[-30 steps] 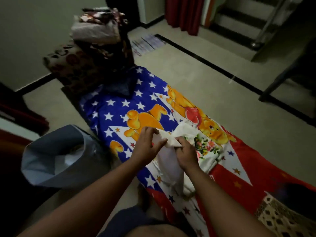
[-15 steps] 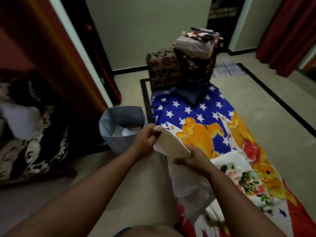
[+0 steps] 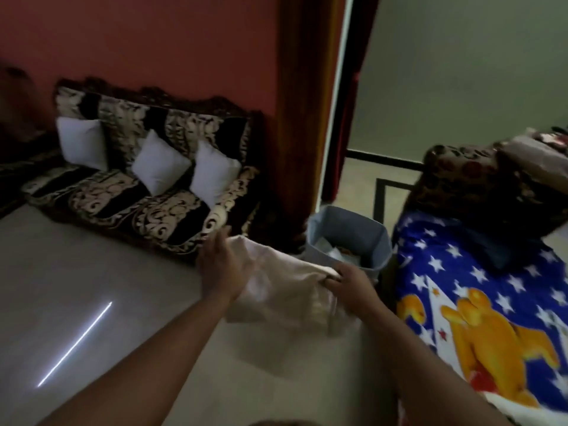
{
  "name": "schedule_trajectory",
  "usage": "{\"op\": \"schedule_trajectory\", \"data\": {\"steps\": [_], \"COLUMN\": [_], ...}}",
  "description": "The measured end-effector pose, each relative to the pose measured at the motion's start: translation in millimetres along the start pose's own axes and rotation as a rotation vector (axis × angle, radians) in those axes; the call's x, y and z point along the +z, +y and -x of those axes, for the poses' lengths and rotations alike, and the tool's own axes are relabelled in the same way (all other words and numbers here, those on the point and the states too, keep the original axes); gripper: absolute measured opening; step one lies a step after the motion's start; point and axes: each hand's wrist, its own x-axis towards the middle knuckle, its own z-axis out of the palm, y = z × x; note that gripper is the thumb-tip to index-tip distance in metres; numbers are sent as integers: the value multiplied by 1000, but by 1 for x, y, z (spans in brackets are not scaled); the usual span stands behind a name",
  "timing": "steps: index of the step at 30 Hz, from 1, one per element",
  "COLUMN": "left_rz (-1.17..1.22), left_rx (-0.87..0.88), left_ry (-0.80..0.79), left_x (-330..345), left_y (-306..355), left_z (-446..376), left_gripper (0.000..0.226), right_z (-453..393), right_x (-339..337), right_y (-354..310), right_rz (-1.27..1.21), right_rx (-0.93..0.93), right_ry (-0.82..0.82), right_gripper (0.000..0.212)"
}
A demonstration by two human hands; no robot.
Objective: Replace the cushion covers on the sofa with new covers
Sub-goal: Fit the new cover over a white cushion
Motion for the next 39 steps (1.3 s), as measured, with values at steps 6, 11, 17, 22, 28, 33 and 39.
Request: {"op": "schedule_trajectory", "data": {"steps": [6,11,17,22,28,33,39], "left_rz": [-101,-260,-147,-583,-710,-85,1110], "left_rx": [310,234,-14,-109,-466,-1103,-1523], "left_ry": [-226,-139,134,73,15,349,811], "left_x": [-50,-85,-111,-139,-167,-181,-175], "left_y": [-47,-125,-215,-296,-363,-408,-477], "left_z": [-1,-38,-84,-110,-134,-162,-224], "left_gripper": [75,37,30,26,34,45,74], "right_z": [-55,-101,-169,-248,-315,-356,-374], "right_x": [70,119,177,217,262,300,378], "right_y": [-159,-217,-230,-256,-361,-460,-573], "right_rz": [239,332,402,244,-14,-101,-125], "right_rx": [-312,-512,-545,-389,-608,-761,-716], "right_ry": [-152,-187,-108,-172,-176,-219,-388], "right_gripper": [23,37,60,26,13,26,18]}}
